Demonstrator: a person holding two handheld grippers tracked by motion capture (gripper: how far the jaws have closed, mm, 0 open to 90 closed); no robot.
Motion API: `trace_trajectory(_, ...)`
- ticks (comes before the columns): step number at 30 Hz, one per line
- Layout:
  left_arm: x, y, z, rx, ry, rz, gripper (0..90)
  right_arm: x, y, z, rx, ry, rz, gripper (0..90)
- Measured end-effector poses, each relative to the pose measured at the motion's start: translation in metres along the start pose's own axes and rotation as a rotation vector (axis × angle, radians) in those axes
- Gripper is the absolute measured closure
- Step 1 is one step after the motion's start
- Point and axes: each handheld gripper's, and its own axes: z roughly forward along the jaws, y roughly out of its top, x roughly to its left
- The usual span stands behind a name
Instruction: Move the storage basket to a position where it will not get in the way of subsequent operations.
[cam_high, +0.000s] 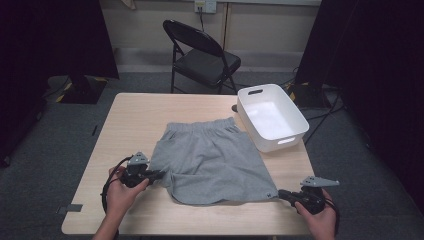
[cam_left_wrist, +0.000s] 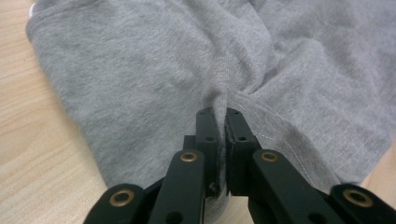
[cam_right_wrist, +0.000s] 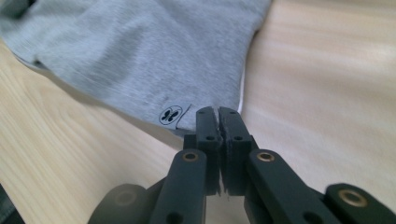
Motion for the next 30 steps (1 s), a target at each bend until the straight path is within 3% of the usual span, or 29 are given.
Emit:
trace_trajectory(3,0.001,0.000,-0.001,-0.003,0.001,-0.003,86.4,0.000,-0.003,-0.003,-0.014,0.009,0.006,87.3)
trace_trajectory(5,0.001,-0.001,-0.002,-0.004,0.002,-0.004,86.4,0.002,0.001,-0.005,-0.061,0.011,0.010,85.0)
trace_trajectory(8,0.001,-0.001,-0.002,-0.004,0.000,-0.003,86.4,0.007,0.011,-0.003,-0.078,-0.009,-0.027,78.7)
trace_trajectory(13,0.000,0.000,-0.001,-0.002,-0.004,-0.002,86.4,0.012,0.023,0.015,-0.046,-0.023,-0.065,74.4)
trace_trajectory(15,0.000,0.000,-0.001,-0.006,-0.005,-0.002,86.3,0.013,0.026,0.026,-0.039,-0.036,-0.057,67.2)
trace_trajectory(19,0.001,0.000,-0.001,-0.013,-0.006,-0.006,85.3,0.013,0.027,0.041,-0.017,-0.058,-0.068,61.2)
trace_trajectory(26,-0.002,0.007,-0.005,-0.073,0.007,0.013,70.7,0.014,0.024,0.047,-0.002,-0.100,-0.087,51.8)
trace_trajectory(30,-0.006,0.009,-0.002,-0.076,0.002,0.036,71.0,0.017,0.023,0.048,0.002,-0.116,-0.112,50.1)
